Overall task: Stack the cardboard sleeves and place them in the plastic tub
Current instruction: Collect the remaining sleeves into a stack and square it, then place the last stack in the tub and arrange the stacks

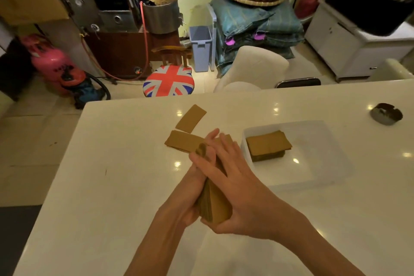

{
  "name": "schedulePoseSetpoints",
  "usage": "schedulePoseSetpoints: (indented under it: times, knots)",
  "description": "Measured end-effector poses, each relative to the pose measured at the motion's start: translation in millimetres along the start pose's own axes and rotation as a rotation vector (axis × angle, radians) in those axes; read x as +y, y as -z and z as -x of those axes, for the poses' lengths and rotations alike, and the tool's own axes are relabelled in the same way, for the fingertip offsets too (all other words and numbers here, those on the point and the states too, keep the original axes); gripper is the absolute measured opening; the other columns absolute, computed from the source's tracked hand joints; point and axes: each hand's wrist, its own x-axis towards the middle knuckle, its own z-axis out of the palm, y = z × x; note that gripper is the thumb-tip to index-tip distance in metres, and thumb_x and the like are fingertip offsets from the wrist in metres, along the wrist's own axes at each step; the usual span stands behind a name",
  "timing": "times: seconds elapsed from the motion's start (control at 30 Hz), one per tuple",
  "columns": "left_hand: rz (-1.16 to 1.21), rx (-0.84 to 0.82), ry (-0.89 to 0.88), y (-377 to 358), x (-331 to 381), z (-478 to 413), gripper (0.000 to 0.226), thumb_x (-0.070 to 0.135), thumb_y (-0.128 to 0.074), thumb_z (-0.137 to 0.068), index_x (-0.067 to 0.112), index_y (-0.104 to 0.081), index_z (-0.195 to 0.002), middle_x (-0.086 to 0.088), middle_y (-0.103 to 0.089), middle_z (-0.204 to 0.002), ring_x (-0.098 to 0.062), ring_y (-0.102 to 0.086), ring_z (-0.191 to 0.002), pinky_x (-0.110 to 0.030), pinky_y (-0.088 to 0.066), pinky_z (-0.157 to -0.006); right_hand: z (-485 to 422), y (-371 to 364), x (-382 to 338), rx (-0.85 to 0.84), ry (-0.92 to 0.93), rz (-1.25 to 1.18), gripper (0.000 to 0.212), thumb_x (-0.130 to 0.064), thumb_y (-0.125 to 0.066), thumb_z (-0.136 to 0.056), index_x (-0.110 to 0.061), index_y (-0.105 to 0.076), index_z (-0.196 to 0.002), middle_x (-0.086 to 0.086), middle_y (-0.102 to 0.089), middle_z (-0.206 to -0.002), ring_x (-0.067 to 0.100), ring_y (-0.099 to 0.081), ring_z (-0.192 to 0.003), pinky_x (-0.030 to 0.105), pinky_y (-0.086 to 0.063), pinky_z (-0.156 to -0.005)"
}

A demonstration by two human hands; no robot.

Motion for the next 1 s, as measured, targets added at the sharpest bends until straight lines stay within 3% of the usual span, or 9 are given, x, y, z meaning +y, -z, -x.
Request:
schedulePoseSetpoints:
  times: [0.07,0.13,0.2,0.27,0.37,0.57,0.73,0.93,1.0]
  knots:
    - [0.062,0.069,-0.083,-9,1,-12,0.051,0.062,-0.046,-0.089,0.043,-0.052,-0.135,0.001,-0.067,-0.131,-0.022,-0.067,-0.116,-0.053,-0.056,-0.093,4,10,9,0.016,-0.095,0.034,0.117,-0.069,-0.065,-0.075,-0.053,0.03,-0.14,-0.017,0.041,-0.152,0.014,0.043,-0.138,0.046,0.011,-0.116]
    - [0.168,0.204,-0.096,-21,5,-26,0.073,0.073,-0.053,-0.071,0.035,-0.055,-0.133,-0.009,-0.07,-0.123,-0.029,-0.072,-0.103,-0.054,-0.06,-0.078,15,23,22,0.045,-0.269,-0.234,0.12,-0.078,-0.063,-0.066,-0.059,0.034,-0.134,-0.026,0.042,-0.148,0.008,0.039,-0.14,0.04,0.005,-0.116]
    - [0.223,0.307,-0.18,-28,4,-33,0.091,0.074,-0.056,-0.059,0.026,-0.052,-0.135,-0.01,-0.07,-0.114,-0.026,-0.074,-0.088,-0.047,-0.062,-0.068,21,34,28,0.172,-0.482,-0.78,0.119,-0.087,-0.061,-0.053,-0.063,0.016,-0.141,-0.026,0.014,-0.16,0.007,0.004,-0.15,0.035,-0.013,-0.117]
    - [0.199,0.395,-0.324,-47,-1,-40,0.09,0.072,-0.06,-0.059,0.023,-0.05,-0.134,-0.01,-0.069,-0.108,-0.022,-0.074,-0.08,-0.041,-0.063,-0.067,33,37,45,0.27,-0.689,-1.377,0.108,-0.073,-0.072,-0.058,-0.047,-0.02,-0.149,-0.004,-0.04,-0.153,0.019,-0.049,-0.135,0.038,-0.043,-0.107]
    - [0.108,0.454,-0.554,-79,-19,-49,0.089,0.075,-0.075,-0.057,0.027,-0.05,-0.127,-0.009,-0.071,-0.105,-0.031,-0.071,-0.088,-0.046,-0.061,-0.077,49,40,64,0.127,-0.793,-1.827,0.053,-0.029,-0.062,-0.089,-0.012,-0.05,-0.138,0.013,-0.066,-0.126,0.033,-0.067,-0.111,0.046,-0.055,-0.093]
    - [-0.112,0.457,-0.956,-124,-48,-69,0.056,0.06,-0.073,-0.077,0.029,-0.046,-0.116,-0.002,-0.069,-0.104,-0.037,-0.068,-0.091,-0.048,-0.058,-0.082,69,55,97,0.072,-0.624,-2.001,0.046,-0.01,-0.055,-0.097,-0.006,-0.045,-0.141,0.018,-0.059,-0.136,0.036,-0.059,-0.122,0.047,-0.048,-0.103]
    - [0.183,0.444,-0.729,-131,-48,-79,0.069,0.067,-0.075,-0.069,0.019,-0.05,-0.112,-0.01,-0.067,-0.109,-0.037,-0.067,-0.103,-0.047,-0.056,-0.085,73,64,121,0.18,-0.612,-1.916,0.079,0.0,-0.066,-0.082,-0.038,-0.038,-0.145,0.01,-0.043,-0.143,0.039,-0.058,-0.122,0.05,-0.051,-0.099]
    - [0.016,0.515,-0.755,-125,-60,-87,0.069,0.065,-0.079,-0.066,0.027,-0.051,-0.118,-0.021,-0.059,-0.123,-0.055,-0.054,-0.115,-0.074,-0.046,-0.091,64,59,128,0.083,-0.61,-1.667,0.051,-0.013,-0.062,-0.093,-0.032,-0.047,-0.138,0.004,-0.049,-0.138,0.033,-0.06,-0.119,0.047,-0.054,-0.095]
    - [-0.04,0.514,-0.784,-121,-57,-87,0.066,0.065,-0.075,-0.071,0.022,-0.049,-0.115,-0.015,-0.063,-0.118,-0.052,-0.057,-0.113,-0.067,-0.05,-0.089,65,59,129,0.101,-0.604,-1.683,0.046,-0.008,-0.063,-0.092,-0.029,-0.054,-0.132,0.008,-0.051,-0.134,0.034,-0.064,-0.113,0.043,-0.057,-0.087]
